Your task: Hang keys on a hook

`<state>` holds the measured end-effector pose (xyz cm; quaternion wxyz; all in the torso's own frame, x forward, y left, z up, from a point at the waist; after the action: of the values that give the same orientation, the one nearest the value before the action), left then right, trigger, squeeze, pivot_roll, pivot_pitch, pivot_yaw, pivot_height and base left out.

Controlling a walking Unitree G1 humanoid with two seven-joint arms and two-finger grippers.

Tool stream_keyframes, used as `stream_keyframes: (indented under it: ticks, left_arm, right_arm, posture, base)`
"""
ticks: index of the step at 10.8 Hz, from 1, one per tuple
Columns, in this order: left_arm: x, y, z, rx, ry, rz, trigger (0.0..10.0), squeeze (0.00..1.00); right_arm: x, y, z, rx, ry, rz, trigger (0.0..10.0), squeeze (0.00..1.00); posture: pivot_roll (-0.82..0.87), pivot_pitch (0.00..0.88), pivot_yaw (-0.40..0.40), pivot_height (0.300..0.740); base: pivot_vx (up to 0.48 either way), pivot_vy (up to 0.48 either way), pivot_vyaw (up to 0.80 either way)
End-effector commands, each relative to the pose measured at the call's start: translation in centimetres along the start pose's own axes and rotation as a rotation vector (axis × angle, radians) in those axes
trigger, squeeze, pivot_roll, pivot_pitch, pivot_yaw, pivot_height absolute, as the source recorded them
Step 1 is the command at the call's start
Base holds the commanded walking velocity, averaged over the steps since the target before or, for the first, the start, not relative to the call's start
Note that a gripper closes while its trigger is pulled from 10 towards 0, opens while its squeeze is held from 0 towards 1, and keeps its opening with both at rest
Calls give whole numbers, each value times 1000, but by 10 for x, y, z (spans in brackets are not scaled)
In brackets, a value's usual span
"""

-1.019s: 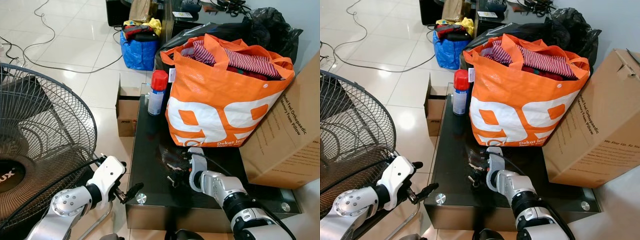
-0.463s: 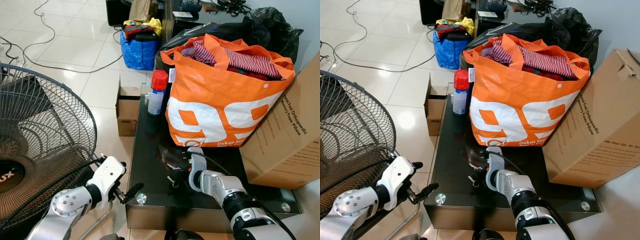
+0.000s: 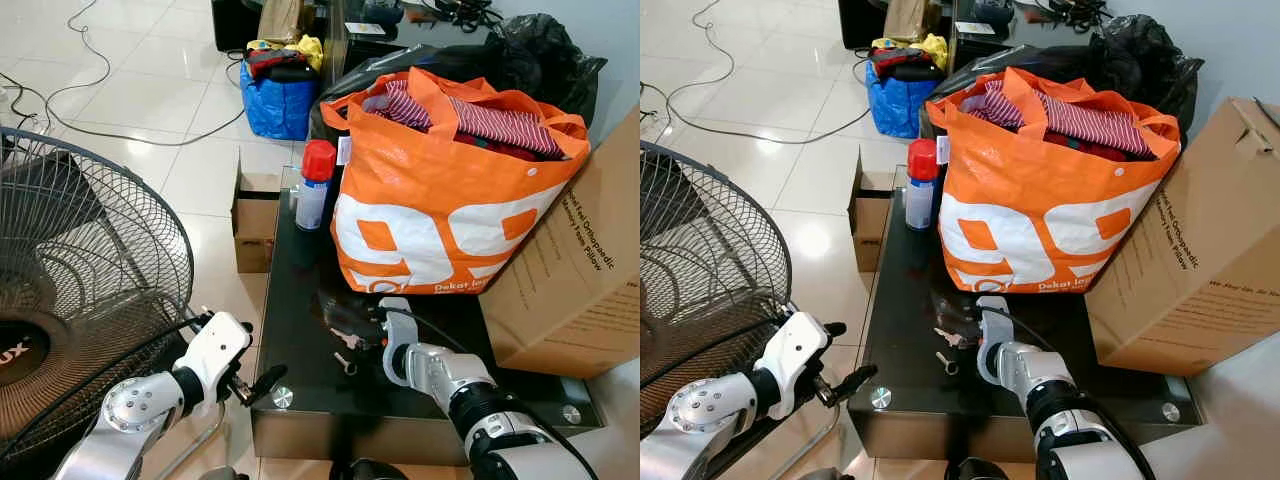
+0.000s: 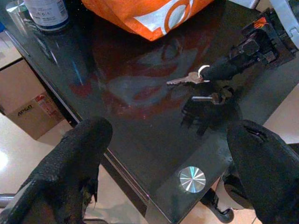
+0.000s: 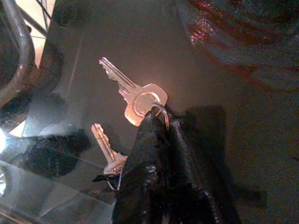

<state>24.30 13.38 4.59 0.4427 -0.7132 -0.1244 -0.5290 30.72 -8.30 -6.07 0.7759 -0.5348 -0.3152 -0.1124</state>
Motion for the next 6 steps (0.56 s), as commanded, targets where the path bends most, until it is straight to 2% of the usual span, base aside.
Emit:
stream_keyframes:
  ticks: [1, 4, 6]
  left_arm:
    - [-2, 2, -3, -18, 1, 9, 10000, 827]
    - [-1, 6, -1, -16, 12, 2, 10000, 820]
    - [9, 11, 3, 6, 6, -44, 10000, 824]
  right_arm:
    - [3, -2, -7, -26, -18, -7, 0, 0]
    - [14, -4, -13, -26, -28, -64, 0, 0]
    - [35, -21, -24, -8, -6, -160, 0, 0]
  posture:
    - [-1, 68, -126, 740]
    - [-4, 43, -113, 740]
    - [-4, 4, -106, 740]
  base:
    - [0, 0, 0]
    - [0, 0, 0]
    - [0, 0, 0]
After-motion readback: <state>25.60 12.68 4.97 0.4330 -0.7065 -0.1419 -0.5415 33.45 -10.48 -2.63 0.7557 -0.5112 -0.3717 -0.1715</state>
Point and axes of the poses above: a point about 5 cm out from each wrist's last joint towards the gripper, its own y axis pointing out of the wrist towards the gripper, its own x axis along the axis of the wrist's last joint, z = x × y, the point moved 6 cm from there along y, pointing out of the wrist towards the gripper, and after that the axes turned 10 degrees about -y, right-handed, at the moved point
